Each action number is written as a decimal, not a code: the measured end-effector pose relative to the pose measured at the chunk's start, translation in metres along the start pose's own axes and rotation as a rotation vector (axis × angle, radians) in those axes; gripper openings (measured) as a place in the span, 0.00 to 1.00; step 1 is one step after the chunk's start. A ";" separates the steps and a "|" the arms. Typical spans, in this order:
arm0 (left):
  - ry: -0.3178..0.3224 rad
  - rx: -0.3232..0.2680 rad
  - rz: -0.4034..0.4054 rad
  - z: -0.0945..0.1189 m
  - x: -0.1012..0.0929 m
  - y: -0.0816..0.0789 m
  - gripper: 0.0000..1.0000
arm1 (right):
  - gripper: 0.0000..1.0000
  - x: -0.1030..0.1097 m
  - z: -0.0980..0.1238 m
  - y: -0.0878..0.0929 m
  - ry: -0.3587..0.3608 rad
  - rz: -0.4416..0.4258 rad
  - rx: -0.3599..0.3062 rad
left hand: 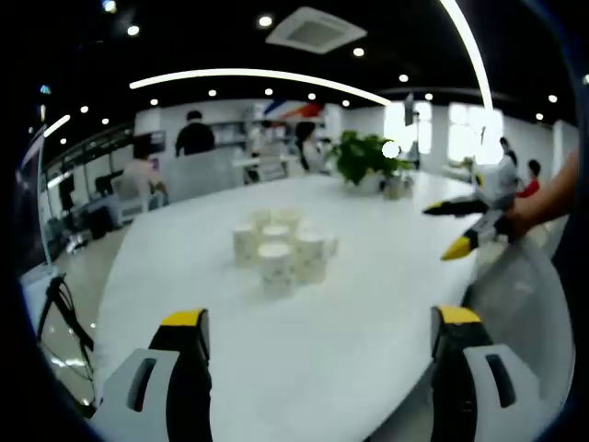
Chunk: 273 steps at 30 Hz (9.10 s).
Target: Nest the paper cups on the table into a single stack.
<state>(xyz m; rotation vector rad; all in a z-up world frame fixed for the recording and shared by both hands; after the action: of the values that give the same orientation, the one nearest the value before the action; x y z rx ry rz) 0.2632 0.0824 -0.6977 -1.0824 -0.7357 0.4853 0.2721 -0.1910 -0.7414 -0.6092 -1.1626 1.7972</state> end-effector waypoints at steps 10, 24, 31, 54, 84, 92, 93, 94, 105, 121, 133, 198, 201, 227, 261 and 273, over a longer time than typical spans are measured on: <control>-0.092 0.067 0.009 -0.001 0.000 0.023 0.98 | 0.97 -0.006 0.000 0.001 0.025 -0.030 -0.011; -0.117 0.128 0.046 -0.001 0.004 0.032 0.98 | 0.97 -0.002 0.000 0.000 0.007 -0.022 -0.013; -0.143 0.138 0.039 -0.002 0.005 0.033 0.98 | 0.96 -0.002 0.000 0.001 0.005 -0.027 -0.010; -0.213 0.141 0.064 0.002 0.013 0.033 0.94 | 0.95 -0.002 0.002 0.003 0.006 -0.025 -0.005; -0.115 0.179 0.072 -0.008 -0.003 0.042 0.98 | 0.99 -0.062 -0.100 -0.104 -0.047 -0.102 0.137; -0.104 0.195 0.096 -0.008 -0.004 0.045 0.98 | 1.00 -0.082 -0.136 -0.121 -0.043 -0.208 0.245; -0.103 0.195 0.098 -0.008 -0.004 0.045 0.98 | 1.00 -0.083 -0.139 -0.123 -0.046 -0.214 0.246; -0.102 0.196 0.098 -0.008 -0.004 0.045 0.98 | 1.00 -0.084 -0.142 -0.125 -0.048 -0.219 0.244; -0.094 0.206 0.092 -0.010 -0.006 0.047 0.98 | 0.95 -0.087 -0.180 -0.119 -0.033 -0.209 0.316; -0.092 0.218 0.089 -0.011 -0.007 0.050 0.98 | 0.79 -0.079 -0.227 -0.089 -0.008 -0.198 0.528; -0.095 0.225 0.093 -0.011 -0.007 0.054 0.98 | 0.65 -0.069 -0.244 -0.075 -0.027 -0.244 0.610; -0.067 0.230 0.069 -0.014 -0.012 0.052 0.98 | 0.38 -0.104 -0.197 -0.123 0.007 -0.232 0.131; -0.071 0.225 0.073 -0.014 -0.011 0.051 0.98 | 0.38 -0.102 -0.193 -0.139 -0.009 -0.214 0.029; -0.055 0.170 0.141 -0.014 -0.010 0.045 0.98 | 0.37 -0.083 -0.153 -0.159 -0.063 -0.189 -0.190; 0.012 0.139 0.088 -0.017 -0.022 0.038 0.98 | 0.38 0.002 -0.106 -0.151 -0.286 -0.057 -0.269; -0.020 0.119 0.138 -0.014 -0.016 0.037 0.98 | 0.39 0.040 -0.091 -0.132 -0.378 -0.046 -0.266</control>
<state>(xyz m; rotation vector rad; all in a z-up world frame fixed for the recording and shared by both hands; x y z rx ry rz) 0.2628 0.0775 -0.7407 -1.0218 -0.6439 0.6506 0.3768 -0.0914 -0.6607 -0.3946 -1.6761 1.7788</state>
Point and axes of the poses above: the point that each gripper's makers call its tool centre point, and the gripper's own axes: z roughly backward along the fingers, x roughly to its left, y roughly out of its underside, the point moved 3 cm from there along z, roughly backward along the fingers, and after that the axes turned 13 degrees about -z, right-handed, at the moved point
